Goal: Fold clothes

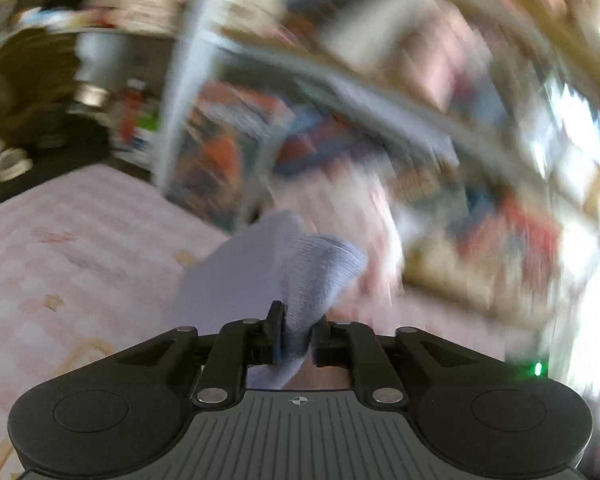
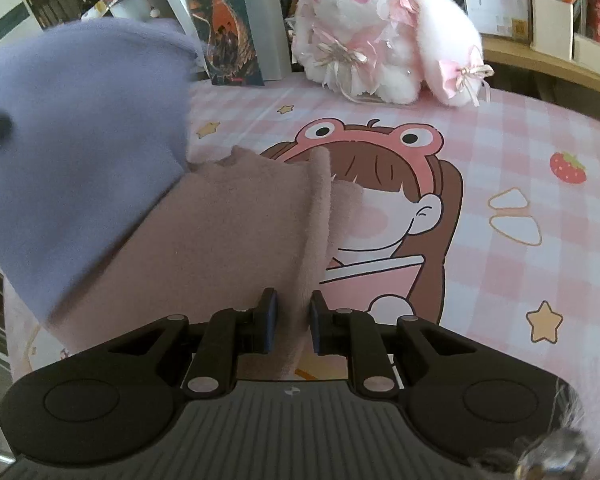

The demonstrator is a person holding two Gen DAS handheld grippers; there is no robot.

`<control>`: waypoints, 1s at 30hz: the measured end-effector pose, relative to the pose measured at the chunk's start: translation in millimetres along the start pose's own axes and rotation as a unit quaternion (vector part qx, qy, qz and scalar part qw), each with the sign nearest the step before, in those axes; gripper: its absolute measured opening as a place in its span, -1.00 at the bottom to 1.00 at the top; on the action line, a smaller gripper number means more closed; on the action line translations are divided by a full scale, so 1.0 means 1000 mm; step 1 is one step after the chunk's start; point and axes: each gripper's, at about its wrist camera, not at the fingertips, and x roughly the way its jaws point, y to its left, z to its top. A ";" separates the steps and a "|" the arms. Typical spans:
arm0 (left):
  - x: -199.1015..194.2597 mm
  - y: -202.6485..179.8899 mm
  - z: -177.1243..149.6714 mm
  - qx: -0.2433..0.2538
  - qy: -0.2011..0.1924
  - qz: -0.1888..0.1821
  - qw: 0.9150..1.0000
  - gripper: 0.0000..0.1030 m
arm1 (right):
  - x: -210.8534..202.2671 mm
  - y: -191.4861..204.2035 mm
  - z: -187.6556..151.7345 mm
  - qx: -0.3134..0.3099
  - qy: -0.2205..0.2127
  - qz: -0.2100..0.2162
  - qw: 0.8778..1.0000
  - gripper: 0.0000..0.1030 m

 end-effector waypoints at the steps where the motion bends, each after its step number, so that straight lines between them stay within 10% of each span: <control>1: 0.010 -0.009 -0.010 0.019 0.033 -0.011 0.999 -0.58 | -0.001 -0.002 0.000 0.006 0.001 0.004 1.000 -0.69; 7: 0.042 -0.024 -0.054 0.098 0.152 -0.035 0.983 -0.25 | -0.012 -0.022 -0.004 0.057 0.010 0.031 0.998 -0.37; 15: 0.004 -0.002 -0.022 0.015 0.111 -0.116 0.987 -0.15 | -0.046 -0.050 -0.009 0.172 -0.026 0.109 0.979 -0.08; 18: -0.015 0.020 -0.011 -0.031 0.057 -0.112 0.992 -0.15 | -0.048 -0.050 -0.001 0.201 -0.032 0.158 0.966 0.08; 22: 0.003 0.019 -0.029 0.011 0.090 -0.060 0.994 -0.30 | -0.029 -0.037 0.008 0.203 -0.007 0.164 0.965 0.21; 26: 0.020 0.018 -0.047 0.054 0.123 -0.007 0.991 -0.38 | -0.005 -0.023 0.016 0.197 0.018 0.140 0.970 0.15; 28: 0.028 0.018 -0.054 0.071 0.137 0.014 0.988 -0.38 | -0.003 -0.013 0.023 0.166 0.007 0.134 0.977 -0.46; 30: 0.027 0.018 -0.054 0.072 0.137 0.014 0.988 -0.38 | -0.008 0.001 0.029 0.117 -0.012 0.136 0.984 -0.61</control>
